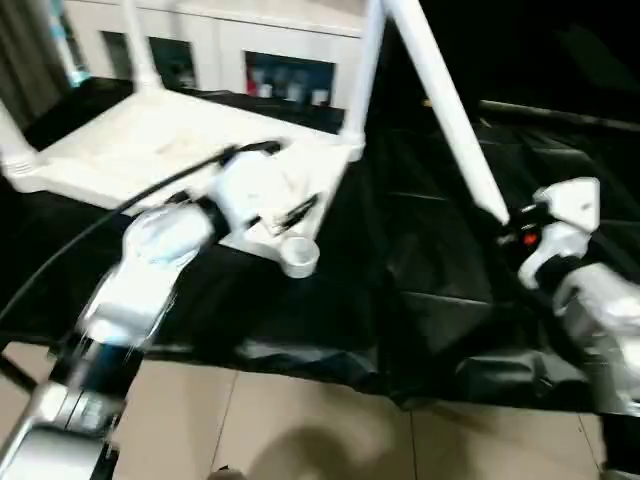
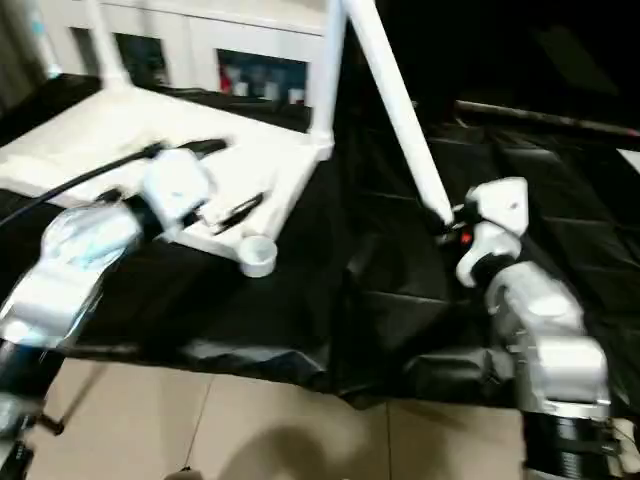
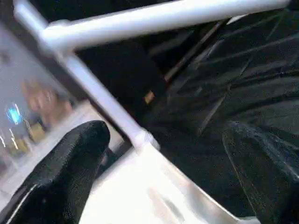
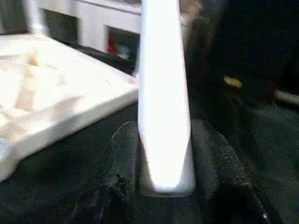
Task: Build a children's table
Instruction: Pick table leg
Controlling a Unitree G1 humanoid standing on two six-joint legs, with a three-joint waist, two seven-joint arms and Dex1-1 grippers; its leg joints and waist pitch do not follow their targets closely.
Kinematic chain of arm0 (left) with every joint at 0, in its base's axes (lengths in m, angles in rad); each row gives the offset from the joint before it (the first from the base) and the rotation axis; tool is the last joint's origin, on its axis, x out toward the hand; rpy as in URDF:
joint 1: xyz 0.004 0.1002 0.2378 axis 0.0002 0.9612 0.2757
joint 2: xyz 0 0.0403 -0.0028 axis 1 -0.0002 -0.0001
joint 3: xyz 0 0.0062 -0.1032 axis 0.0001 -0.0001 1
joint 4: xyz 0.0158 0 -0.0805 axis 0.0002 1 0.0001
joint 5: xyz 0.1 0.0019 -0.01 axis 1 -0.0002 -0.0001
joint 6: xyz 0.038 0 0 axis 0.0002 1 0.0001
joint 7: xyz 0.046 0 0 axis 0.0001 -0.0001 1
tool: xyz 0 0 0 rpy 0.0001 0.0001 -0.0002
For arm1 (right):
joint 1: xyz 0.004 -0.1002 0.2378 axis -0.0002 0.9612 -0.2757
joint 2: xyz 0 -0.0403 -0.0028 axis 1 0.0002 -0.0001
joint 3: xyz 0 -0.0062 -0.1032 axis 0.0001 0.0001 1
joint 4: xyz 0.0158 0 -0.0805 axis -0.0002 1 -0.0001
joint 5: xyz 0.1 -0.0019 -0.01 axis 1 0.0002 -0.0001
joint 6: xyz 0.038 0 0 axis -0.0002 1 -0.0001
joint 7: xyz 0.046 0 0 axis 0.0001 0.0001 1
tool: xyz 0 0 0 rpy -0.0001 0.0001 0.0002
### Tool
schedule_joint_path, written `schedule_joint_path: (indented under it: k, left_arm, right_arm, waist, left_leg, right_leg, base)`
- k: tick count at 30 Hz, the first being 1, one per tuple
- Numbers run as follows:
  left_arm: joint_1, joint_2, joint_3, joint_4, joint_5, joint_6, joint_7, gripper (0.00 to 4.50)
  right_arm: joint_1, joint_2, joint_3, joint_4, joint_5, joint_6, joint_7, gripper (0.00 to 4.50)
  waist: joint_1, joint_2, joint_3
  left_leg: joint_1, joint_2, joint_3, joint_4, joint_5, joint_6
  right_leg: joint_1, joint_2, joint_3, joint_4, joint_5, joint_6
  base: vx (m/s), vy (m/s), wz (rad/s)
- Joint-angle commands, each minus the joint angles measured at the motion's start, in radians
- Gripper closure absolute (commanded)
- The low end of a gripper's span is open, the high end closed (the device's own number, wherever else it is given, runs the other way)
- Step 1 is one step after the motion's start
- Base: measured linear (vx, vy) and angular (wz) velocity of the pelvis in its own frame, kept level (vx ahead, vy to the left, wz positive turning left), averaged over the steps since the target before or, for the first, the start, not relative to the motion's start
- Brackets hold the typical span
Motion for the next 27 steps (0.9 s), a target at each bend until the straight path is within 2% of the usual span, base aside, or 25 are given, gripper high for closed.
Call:
schedule_joint_path:
  k: [1,3,4,6,7,8,9,10,11,12,13,15,16,21,22,27]
  left_arm:
    - [-0.022,0.003,-0.036,0.021,0.035,-0.036,-0.025,0.0]
    - [-0.046,-0.001,-0.084,0.043,0.052,-0.058,-0.068,0.0]
    - [-0.072,-0.013,-0.122,0.077,0.078,-0.095,-0.084,0.0]
    - [-0.079,-0.017,-0.13,0.088,0.085,-0.107,-0.086,0.0]
    - [-0.106,-0.033,-0.144,0.128,0.104,-0.148,-0.084,0.0]
    - [-0.127,-0.043,-0.153,0.153,0.119,-0.18,-0.077,0.0]
    - [-0.144,-0.053,-0.157,0.176,0.13,-0.204,-0.071,0.0]
    - [-0.155,-0.055,-0.164,0.188,0.14,-0.218,-0.07,0.0]
    - [-0.171,-0.061,-0.176,0.209,0.15,-0.236,-0.079,0.0]
    - [-0.175,-0.064,-0.18,0.217,0.15,-0.24,-0.086,0.0]
    - [-0.183,-0.064,-0.19,0.233,0.164,-0.251,-0.083,0.0]
    - [-0.191,-0.065,-0.202,0.253,0.175,-0.259,-0.087,0.0]
    - [-0.199,-0.063,-0.217,0.281,0.192,-0.274,-0.089,0.0]
    - [-0.217,-0.055,-0.225,0.363,0.228,-0.308,-0.084,0.0]
    - [-0.228,-0.053,-0.22,0.387,0.243,-0.311,-0.063,0.0]
    - [-0.26,-0.052,-0.202,0.429,0.291,-0.302,0.029,0.0]
  right_arm:
    - [0.014,-0.027,0.012,-0.035,0.014,-0.004,0.048,3.27]
    - [0.009,-0.057,0.075,-0.049,0.01,0.019,0.109,3.27]
    - [-0.012,-0.076,0.138,-0.054,0.006,0.059,0.15,3.27]
    - [-0.018,-0.081,0.155,-0.054,0.003,0.068,0.159,3.27]
    - [-0.041,-0.081,0.192,-0.048,-0.007,0.079,0.17,3.27]
    - [-0.064,-0.07,0.213,-0.037,-0.022,0.075,0.164,3.27]
    - [-0.083,-0.058,0.224,-0.031,-0.027,0.082,0.157,3.27]
    - [-0.098,-0.05,0.231,-0.025,-0.033,0.088,0.149,3.27]
    - [-0.125,-0.034,0.245,-0.017,-0.043,0.101,0.135,3.27]
    - [-0.134,-0.03,0.25,-0.015,-0.044,0.108,0.131,3.27]
    - [-0.141,-0.028,0.26,-0.021,-0.04,0.116,0.133,3.27]
    - [-0.147,-0.028,0.27,-0.03,-0.034,0.125,0.139,3.27]
    - [-0.153,-0.028,0.279,-0.039,-0.027,0.136,0.147,3.27]
    - [-0.159,-0.034,0.294,-0.047,-0.024,0.133,0.172,3.27]
    - [-0.156,-0.04,0.299,-0.058,-0.021,0.137,0.191,3.27]
    - [-0.15,-0.052,0.297,-0.092,0.006,0.157,0.214,3.27]
  waist:
    - [0.0,0.005,-0.057]
    - [0.001,0.009,-0.056]
    - [0.001,0.005,-0.055]
    - [0.001,0.003,-0.055]
    - [0.003,0.002,-0.057]
    - [0.002,-0.008,-0.056]
    - [0.003,-0.006,-0.058]
    - [0.004,-0.004,-0.059]
    - [0.003,-0.005,-0.058]
    - [0.002,-0.011,-0.058]
    - [0.004,-0.009,-0.058]
    - [0.006,-0.006,-0.06]
    - [0.008,-0.012,-0.06]
    - [0.009,-0.009,-0.063]
    - [0.009,-0.015,-0.06]
    - [0.01,-0.017,-0.058]
  left_leg:
    - [0.003,0.015,0.009,-0.063,-0.16,0.008]
    - [0.003,0.015,0.009,-0.064,-0.164,0.004]
    - [0.003,0.014,0.011,-0.063,-0.173,0.004]
    - [0.002,0.011,0.011,-0.063,-0.176,0.008]
    - [0.0,0.015,0.009,-0.063,-0.17,0.003]
    - [-0.002,0.013,0.011,-0.062,-0.168,0.007]
    - [-0.002,0.011,0.011,-0.061,-0.162,0.002]
    - [-0.002,0.012,0.01,-0.06,-0.152,0.001]
    - [-0.003,0.014,0.009,-0.061,-0.141,-0.003]
    - [-0.004,0.014,0.009,-0.06,-0.134,-0.007]
    - [-0.001,0.015,0.01,-0.06,-0.126,-0.01]
    - [-0.001,0.016,0.01,-0.059,-0.106,-0.01]
    - [0.0,0.014,0.012,-0.058,-0.102,-0.005]
    - [-0.001,0.018,0.009,-0.059,-0.092,-0.013]
    - [-0.001,0.017,0.01,-0.059,-0.097,-0.013]
    - [0.001,0.018,0.008,-0.059,-0.111,-0.01]
  right_leg:
    - [0.061,-0.06,0.051,-0.077,-0.148,-0.093]
    - [0.062,-0.064,0.053,-0.077,-0.166,-0.097]
    - [0.062,-0.064,0.054,-0.081,-0.187,-0.092]
    - [0.064,-0.063,0.054,-0.085,-0.209,-0.08]
    - [0.064,-0.068,0.054,-0.084,-0.211,-0.081]
    - [0.063,-0.066,0.053,-0.087,-0.221,-0.077]
    - [0.063,-0.068,0.053,-0.086,-0.24,-0.068]
    - [0.063,-0.069,0.053,-0.085,-0.234,-0.069]
    - [0.062,-0.069,0.053,-0.082,-0.219,-0.073]
    - [0.062,-0.069,0.054,-0.078,-0.209,-0.075]
    - [0.061,-0.069,0.054,-0.077,-0.193,-0.081]
    - [0.063,-0.069,0.056,-0.069,-0.137,-0.093]
    - [0.063,-0.068,0.056,-0.07,-0.12,-0.097]
    - [0.066,-0.073,0.055,-0.064,-0.079,-0.106]
    - [0.065,-0.071,0.055,-0.065,-0.082,-0.108]
    - [0.067,-0.074,0.055,-0.067,-0.107,-0.1]
  base:
    - [0.0,0.0,0.0]
    - [0.0,0.0,0.0]
    - [0.0,0.0,0.0]
    - [0.0,0.0,0.0]
    - [0.0,0.0,0.0]
    - [0.0,0.0,0.0]
    - [0.0,0.0,0.0]
    - [0.0,0.0,0.0]
    - [0.0,0.0,0.0]
    - [0.0,0.0,0.0]
    - [0.0,0.0,0.0]
    - [0.0,0.0,0.0]
    - [0.0,0.0,0.0]
    - [0.0,0.0,0.0]
    - [0.0,0.0,0.0]
    - [0.0,0.0,0.0]
